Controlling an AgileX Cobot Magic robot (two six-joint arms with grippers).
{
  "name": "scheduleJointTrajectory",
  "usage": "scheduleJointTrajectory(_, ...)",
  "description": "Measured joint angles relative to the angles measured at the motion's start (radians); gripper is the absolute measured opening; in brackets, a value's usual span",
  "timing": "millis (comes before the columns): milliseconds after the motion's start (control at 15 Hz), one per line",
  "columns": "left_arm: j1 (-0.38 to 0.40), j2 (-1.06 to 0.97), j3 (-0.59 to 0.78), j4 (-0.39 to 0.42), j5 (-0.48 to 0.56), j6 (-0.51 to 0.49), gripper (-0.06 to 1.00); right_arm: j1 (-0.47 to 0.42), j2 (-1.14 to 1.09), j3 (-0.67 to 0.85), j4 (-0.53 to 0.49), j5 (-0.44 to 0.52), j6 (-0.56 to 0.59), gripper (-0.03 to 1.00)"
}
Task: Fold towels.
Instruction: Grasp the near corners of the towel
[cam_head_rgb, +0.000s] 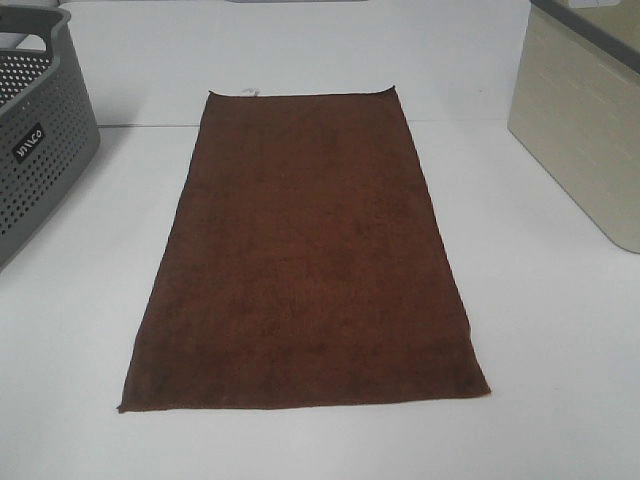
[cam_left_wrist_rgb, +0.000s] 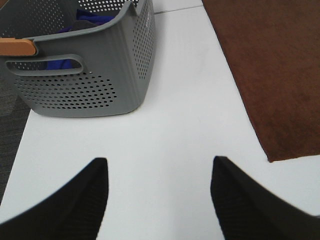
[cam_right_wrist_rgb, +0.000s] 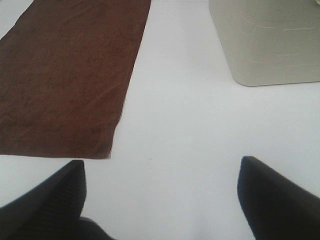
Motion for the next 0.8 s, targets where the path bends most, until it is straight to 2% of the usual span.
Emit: scheduleJointTrajectory(800, 0.0, 0.0, 0.0, 0.0, 0.0, 0.0, 0.58, 0.0, 0.0, 0.0, 0.0, 0.0, 0.0, 0.78)
